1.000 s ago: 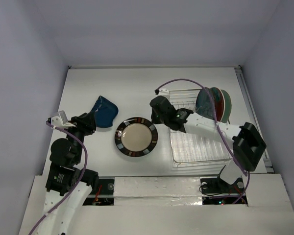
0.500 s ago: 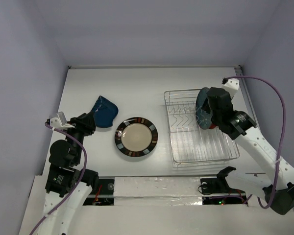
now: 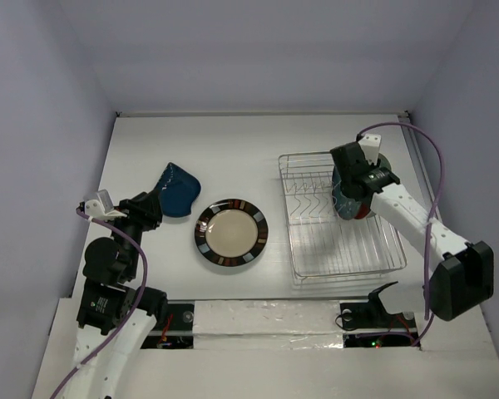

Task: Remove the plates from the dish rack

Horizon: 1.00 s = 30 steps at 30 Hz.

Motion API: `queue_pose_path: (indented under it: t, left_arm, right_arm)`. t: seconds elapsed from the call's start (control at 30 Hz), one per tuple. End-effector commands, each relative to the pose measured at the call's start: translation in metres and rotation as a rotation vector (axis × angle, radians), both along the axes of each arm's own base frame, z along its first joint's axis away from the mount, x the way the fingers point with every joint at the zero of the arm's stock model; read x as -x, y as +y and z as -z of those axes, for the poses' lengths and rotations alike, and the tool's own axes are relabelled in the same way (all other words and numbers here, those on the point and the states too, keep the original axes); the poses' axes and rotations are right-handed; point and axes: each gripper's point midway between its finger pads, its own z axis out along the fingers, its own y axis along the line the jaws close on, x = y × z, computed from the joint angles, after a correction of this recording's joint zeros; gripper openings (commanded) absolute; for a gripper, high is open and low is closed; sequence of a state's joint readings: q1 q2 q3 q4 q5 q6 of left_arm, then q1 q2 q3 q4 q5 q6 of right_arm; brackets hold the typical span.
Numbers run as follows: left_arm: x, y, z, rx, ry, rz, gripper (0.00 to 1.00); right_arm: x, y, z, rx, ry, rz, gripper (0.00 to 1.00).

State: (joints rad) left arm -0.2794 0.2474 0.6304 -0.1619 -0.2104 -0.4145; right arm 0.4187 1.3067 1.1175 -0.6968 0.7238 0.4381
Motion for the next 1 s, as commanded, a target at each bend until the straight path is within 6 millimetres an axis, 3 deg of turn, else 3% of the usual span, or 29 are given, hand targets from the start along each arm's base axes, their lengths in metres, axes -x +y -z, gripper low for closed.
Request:
queue_pose_path:
  t: [0.0,0.13,0.2,0.33,0.6,0.63,0.83,0.93,0.97]
  left_arm:
    - [0.0,0.0,-0.009,0.01,-0.038,-0.002,0.35]
    - [0.0,0.0,-0.008,0.01,-0.037,-0.002,0.35]
    - [0.0,0.0,-0.01,0.012,-0.04,-0.001,0.35]
    - [0.0,0.0,-0.009,0.012,-0.038,-0.001,0.35]
    - [0.0,0.0,-0.009,0.012,-0.038,-0.001,0.35]
    - [-0.001,0.0,-0.008,0.011,-0.035,-0.001,0.35]
    - [-0.001,0.0,-0.008,0.012,-0.035,-0.001,0.35]
    - [-0.001,0.0,-0.008,0.012,-0.034,-0.001,0.35]
    - [-0.002,0.0,-0.008,0.012,-0.032,-0.001,0.35]
  right_arm:
    - [-0.012,-0.012,-0.012,0.083,-0.011,0.039,0.45]
    - [-0.012,-0.015,-0.029,0.108,-0.037,0.035,0.25]
    - [-0.011,-0.018,-0.044,0.128,-0.053,0.023,0.21]
    - [-0.009,-0.022,-0.071,0.147,-0.082,0.013,0.0]
    - [-0.003,-0.023,-0.131,0.078,-0.228,0.002,0.0]
    - [-0.001,-0.018,-0.146,0.028,-0.286,-0.024,0.0]
    - [0.011,0.003,-0.197,-0.171,-0.501,-0.141,0.0]
    - [0.015,0.044,-0.21,-0.335,-0.586,-0.325,0.0]
    - [0.018,0.069,-0.211,-0.428,-0.589,-0.435,0.0]
